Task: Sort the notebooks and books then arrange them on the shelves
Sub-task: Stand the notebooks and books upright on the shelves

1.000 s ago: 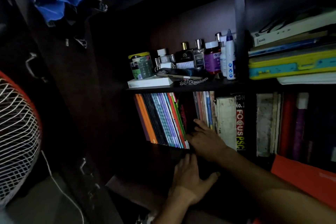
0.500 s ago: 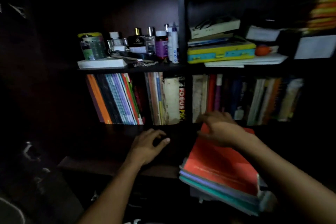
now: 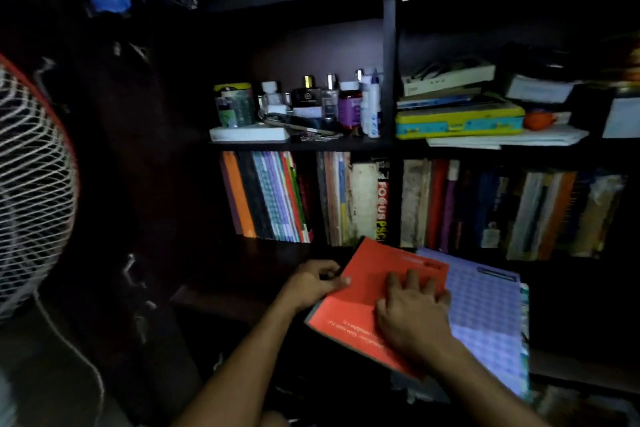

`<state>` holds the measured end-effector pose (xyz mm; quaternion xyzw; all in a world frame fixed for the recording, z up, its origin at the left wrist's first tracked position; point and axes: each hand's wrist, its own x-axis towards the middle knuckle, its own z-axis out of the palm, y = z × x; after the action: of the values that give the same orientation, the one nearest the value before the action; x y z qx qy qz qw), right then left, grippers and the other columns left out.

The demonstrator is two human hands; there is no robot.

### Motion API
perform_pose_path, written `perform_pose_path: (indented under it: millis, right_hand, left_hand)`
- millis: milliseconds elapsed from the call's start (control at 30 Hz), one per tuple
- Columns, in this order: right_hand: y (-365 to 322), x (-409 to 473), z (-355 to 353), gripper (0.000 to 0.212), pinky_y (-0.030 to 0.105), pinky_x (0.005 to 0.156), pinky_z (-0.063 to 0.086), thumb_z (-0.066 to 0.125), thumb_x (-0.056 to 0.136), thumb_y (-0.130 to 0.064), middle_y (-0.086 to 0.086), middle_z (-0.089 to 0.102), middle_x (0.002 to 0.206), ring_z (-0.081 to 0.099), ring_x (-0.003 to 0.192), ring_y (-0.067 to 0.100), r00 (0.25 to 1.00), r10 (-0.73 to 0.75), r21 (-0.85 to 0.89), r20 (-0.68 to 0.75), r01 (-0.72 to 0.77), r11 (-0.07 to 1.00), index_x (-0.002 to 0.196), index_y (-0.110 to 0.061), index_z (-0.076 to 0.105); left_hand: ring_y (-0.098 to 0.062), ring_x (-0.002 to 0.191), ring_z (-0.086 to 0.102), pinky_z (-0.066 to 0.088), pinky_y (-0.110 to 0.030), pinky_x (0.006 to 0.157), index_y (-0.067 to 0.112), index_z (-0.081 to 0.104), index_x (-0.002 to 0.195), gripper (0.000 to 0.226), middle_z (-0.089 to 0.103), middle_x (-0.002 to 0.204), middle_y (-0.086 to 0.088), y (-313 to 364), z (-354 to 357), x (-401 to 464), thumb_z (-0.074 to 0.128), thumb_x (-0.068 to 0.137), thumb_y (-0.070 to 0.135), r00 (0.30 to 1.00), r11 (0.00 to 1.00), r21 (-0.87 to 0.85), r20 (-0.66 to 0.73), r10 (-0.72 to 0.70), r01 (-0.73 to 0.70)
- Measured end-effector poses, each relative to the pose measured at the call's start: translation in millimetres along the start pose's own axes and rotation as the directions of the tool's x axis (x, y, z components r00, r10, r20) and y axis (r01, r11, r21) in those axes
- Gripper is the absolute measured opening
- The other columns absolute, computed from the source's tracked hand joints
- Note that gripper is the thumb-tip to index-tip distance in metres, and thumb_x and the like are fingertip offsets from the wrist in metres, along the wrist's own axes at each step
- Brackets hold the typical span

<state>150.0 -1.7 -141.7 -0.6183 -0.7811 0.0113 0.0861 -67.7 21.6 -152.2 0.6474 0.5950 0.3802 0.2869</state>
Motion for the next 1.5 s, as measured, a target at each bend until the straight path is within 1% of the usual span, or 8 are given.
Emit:
perform_pose_path:
  millis: [133, 300, 367, 533, 700, 867, 1300, 1500]
  right_hand:
    - [-6.5, 16.7, 5.2, 0.082, 0.046, 0.107, 0.031, 0.011, 0.072, -0.066, 0.006, 0.044, 0.137, 0.039, 0.129, 0.032, 0.995, -0.051, 0.164, -0.086, 0.065, 0.984, 0.138, -0.029, 0.044]
    - [-1.5, 22.4, 9.2, 0.061, 0.04, 0.11, 0.036, 0.06, 0.08, -0.051, 0.009, 0.045, 0.136, 0.047, 0.128, 0.032, 0.969, -0.008, 0.614, -0.247, 0.163, 0.772, 0.131, -0.019, 0.05]
    - [-1.9, 24.0, 12.8, 0.072, 0.043, 0.115, 0.029, 0.063, 0.08, -0.053, 0.015, 0.038, 0.147, 0.037, 0.138, 0.036, 0.978, -0.008, 0.558, -0.21, 0.126, 0.82, 0.138, -0.016, 0.045]
    - [-19.7, 23.6, 19.0, 0.107, 0.05, 0.117, 0.013, 0.008, 0.065, -0.087, 0.007, 0.036, 0.155, 0.019, 0.148, 0.035, 0.995, -0.094, 0.113, 0.027, 0.09, 0.989, 0.148, -0.026, 0.037]
    - [8.6, 23.4, -11.2, 0.088, 0.046, 0.104, 0.043, 0.048, 0.071, -0.079, 0.013, 0.052, 0.141, 0.051, 0.126, 0.035, 0.99, 0.068, 0.381, -0.119, -0.018, 0.924, 0.138, -0.023, 0.049]
    - [119.8, -9.0, -17.3, 0.1, 0.055, 0.118, 0.024, 0.046, 0.08, -0.084, 0.022, 0.034, 0.156, 0.032, 0.143, 0.04, 0.912, 0.394, 0.176, 0.117, -0.41, 0.895, 0.153, -0.018, 0.03]
    - [-9.2, -8.7, 8.6, 0.093, 0.049, 0.123, -0.004, 0.023, 0.096, -0.074, 0.028, -0.005, 0.164, -0.007, 0.153, 0.041, 0.972, 0.086, 0.222, 0.219, -0.135, 0.966, 0.161, -0.012, -0.003]
    - [-49.9, 29.0, 4.8, 0.087, 0.047, 0.122, -0.008, 0.02, 0.098, -0.072, 0.02, -0.013, 0.166, -0.015, 0.153, 0.034, 0.93, -0.148, 0.225, 0.335, 0.074, 0.972, 0.161, -0.018, -0.008]
  left_hand:
    - [-0.009, 0.083, 0.06, 0.048, -0.029, 0.075, 0.02, 0.061, 0.093, 0.017, 0.067, 0.091, 0.006, -2.0, -16.8, -7.2, 0.076, 0.087, 0.015, 0.998, 0.943, -0.33, -0.032, -0.054, 0.04]
    - [-0.013, 0.068, 0.063, 0.052, -0.027, 0.063, 0.023, 0.056, 0.099, 0.01, 0.069, 0.09, 0.0, 1.3, -26.8, -19.3, 0.06, 0.1, 0.014, 0.978, 0.857, -0.511, -0.139, -0.156, 0.064]
    - [-0.017, 0.073, 0.065, 0.053, -0.032, 0.068, 0.028, 0.055, 0.104, 0.008, 0.07, 0.094, -0.003, -4.6, -36.6, -29.0, 0.057, 0.102, 0.02, 0.961, 0.862, -0.506, -0.218, -0.168, 0.035]
    - [-0.02, 0.078, 0.065, 0.053, -0.041, 0.072, 0.035, 0.051, 0.115, 0.012, 0.07, 0.099, -0.013, -37.9, -65.8, -65.3, 0.054, 0.103, 0.035, 0.862, 0.899, -0.437, -0.468, -0.196, -0.033]
    - [-0.025, 0.083, 0.063, 0.052, -0.041, 0.077, 0.038, 0.049, 0.107, 0.008, 0.068, 0.098, -0.009, -49.5, -70.2, -73.0, 0.049, 0.105, 0.031, 0.788, 0.95, -0.311, -0.576, -0.216, 0.033]
    - [-0.034, 0.1, 0.063, 0.052, -0.049, 0.091, 0.026, 0.045, 0.116, 0.013, 0.063, 0.111, -0.012, -48.1, -61.2, -60.9, 0.048, 0.105, 0.031, 0.807, 0.951, -0.294, -0.536, -0.249, 0.099]
    - [-0.032, 0.094, 0.066, 0.056, -0.053, 0.089, 0.021, 0.048, 0.116, 0.012, 0.067, 0.11, -0.015, -45.8, -107.6, -101.5, 0.047, 0.105, 0.026, 0.635, 0.915, -0.361, -0.667, -0.389, 0.182]
    - [-0.02, 0.097, 0.069, 0.056, -0.042, 0.088, 0.026, 0.053, 0.132, 0.039, 0.07, 0.116, -0.005, -45.1, -152.7, -123.5, 0.066, 0.096, 0.018, 0.67, 0.959, -0.267, -0.695, -0.261, 0.097]
